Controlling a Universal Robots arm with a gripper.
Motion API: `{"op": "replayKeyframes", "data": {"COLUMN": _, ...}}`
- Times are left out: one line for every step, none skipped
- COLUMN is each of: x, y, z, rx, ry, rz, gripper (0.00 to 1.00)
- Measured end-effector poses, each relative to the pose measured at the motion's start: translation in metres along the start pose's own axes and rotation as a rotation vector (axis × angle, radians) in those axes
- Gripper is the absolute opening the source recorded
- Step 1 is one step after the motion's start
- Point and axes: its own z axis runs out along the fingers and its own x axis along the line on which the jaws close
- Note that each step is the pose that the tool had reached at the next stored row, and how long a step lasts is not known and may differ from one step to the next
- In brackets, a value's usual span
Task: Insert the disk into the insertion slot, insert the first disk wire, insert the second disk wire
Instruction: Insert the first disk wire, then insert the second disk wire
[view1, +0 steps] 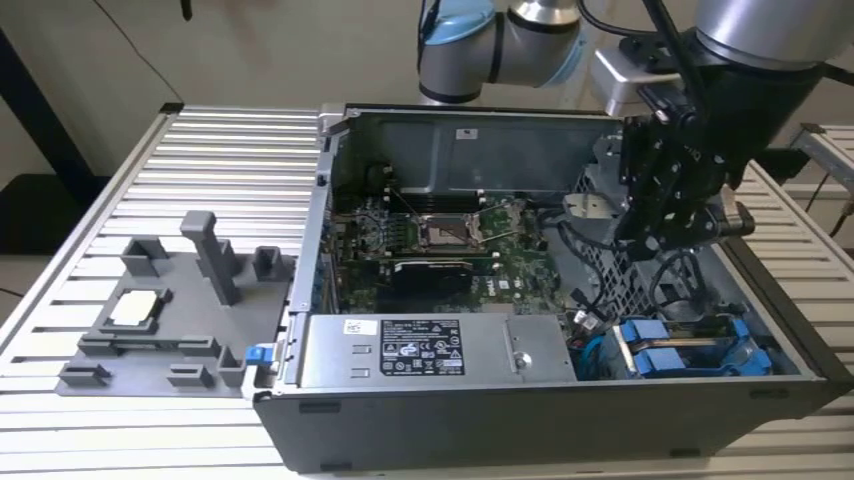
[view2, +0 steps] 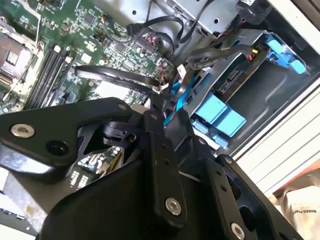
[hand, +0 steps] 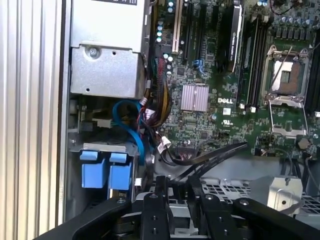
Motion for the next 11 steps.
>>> {"op": "replayKeyframes", "data": {"x": -0.0003, "y": 0.0011, "z": 0.0007, "rx": 0.0055, "ry": 0.0015, "rz": -0.002, "gripper": 0.32}}
{"op": "replayKeyframes", "data": {"x": -0.0007, "y": 0.0022, "z": 0.0012, "rx": 0.0164, "ry": 0.0023, "rz": -0.004, "gripper": 0.32}}
{"op": "replayKeyframes", "data": {"x": -0.001, "y": 0.0031, "z": 0.0015, "rx": 0.0318, "ry": 0.0037, "rz": -0.005, "gripper": 0.32}}
{"op": "replayKeyframes", "data": {"x": -0.0012, "y": 0.004, "z": 0.0018, "rx": 0.0469, "ry": 0.0049, "rz": -0.007, "gripper": 0.32}}
{"op": "replayKeyframes", "data": {"x": -0.0014, "y": 0.0057, "z": 0.0022, "rx": 0.0593, "ry": 0.006, "rz": -0.007, "gripper": 0.32}}
{"op": "replayKeyframes", "data": {"x": -0.0016, "y": 0.0079, "z": 0.0029, "rx": 0.0631, "ry": 0.0064, "rz": -0.008, "gripper": 0.32}}
{"op": "replayKeyframes", "data": {"x": -0.0018, "y": 0.0101, "z": 0.0033, "rx": 0.0641, "ry": 0.0069, "rz": -0.008, "gripper": 0.32}}
{"op": "replayKeyframes", "data": {"x": -0.0021, "y": 0.0119, "z": 0.0033, "rx": 0.0646, "ry": 0.0072, "rz": -0.008, "gripper": 0.32}}
{"op": "replayKeyframes", "data": {"x": -0.0023, "y": 0.0138, "z": 0.0034, "rx": 0.0652, "ry": 0.008, "rz": -0.008, "gripper": 0.32}}
{"op": "replayKeyframes", "data": {"x": -0.0026, "y": 0.0155, "z": 0.0036, "rx": 0.0662, "ry": 0.009, "rz": -0.008, "gripper": 0.32}}
{"op": "replayKeyframes", "data": {"x": -0.0032, "y": 0.0166, "z": 0.004, "rx": 0.069, "ry": 0.0103, "rz": -0.008, "gripper": 0.32}}
